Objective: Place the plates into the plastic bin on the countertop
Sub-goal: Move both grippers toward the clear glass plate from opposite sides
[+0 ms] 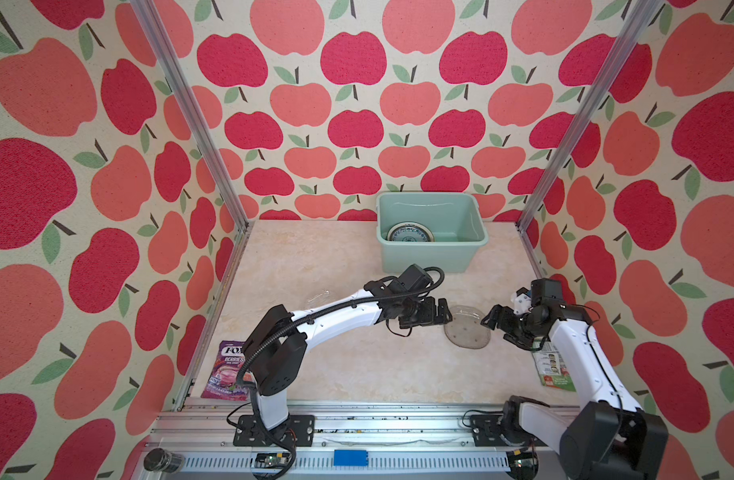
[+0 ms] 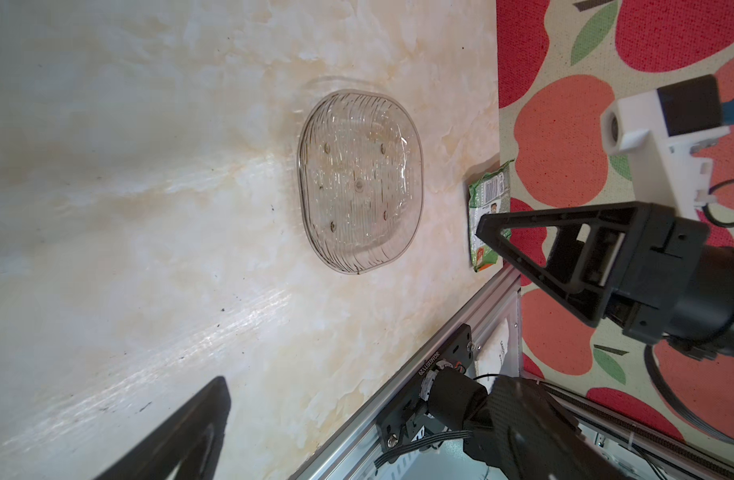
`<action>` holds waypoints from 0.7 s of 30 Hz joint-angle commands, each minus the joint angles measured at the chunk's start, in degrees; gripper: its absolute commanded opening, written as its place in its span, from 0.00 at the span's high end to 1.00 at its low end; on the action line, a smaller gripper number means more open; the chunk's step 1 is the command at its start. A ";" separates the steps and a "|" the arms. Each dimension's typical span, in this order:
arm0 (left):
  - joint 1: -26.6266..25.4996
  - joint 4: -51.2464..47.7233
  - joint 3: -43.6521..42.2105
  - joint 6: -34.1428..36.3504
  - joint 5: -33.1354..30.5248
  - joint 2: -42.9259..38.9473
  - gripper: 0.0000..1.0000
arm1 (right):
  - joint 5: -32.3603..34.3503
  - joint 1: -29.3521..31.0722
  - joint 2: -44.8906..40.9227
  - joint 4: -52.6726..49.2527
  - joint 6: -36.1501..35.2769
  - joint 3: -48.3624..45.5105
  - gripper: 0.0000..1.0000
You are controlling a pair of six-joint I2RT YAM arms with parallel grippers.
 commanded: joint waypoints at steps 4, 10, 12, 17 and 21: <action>1.49 6.16 -2.08 -3.31 3.00 2.81 0.01 | 1.80 -0.47 5.16 2.80 -1.77 -0.50 0.24; 2.02 6.85 -2.00 -3.54 4.06 3.40 0.01 | 2.99 -0.79 9.59 5.15 -3.33 -0.62 0.33; 2.20 7.29 -1.89 -3.64 4.49 3.73 0.01 | 2.83 -0.93 11.30 6.07 -3.79 -0.85 0.36; 2.20 7.94 -1.36 -3.90 5.52 5.04 0.01 | 1.85 -1.05 14.23 8.15 -4.11 -1.57 0.40; 2.20 8.17 -1.65 -4.25 5.83 5.50 0.01 | 1.13 -1.06 15.93 10.21 -3.84 -1.96 0.45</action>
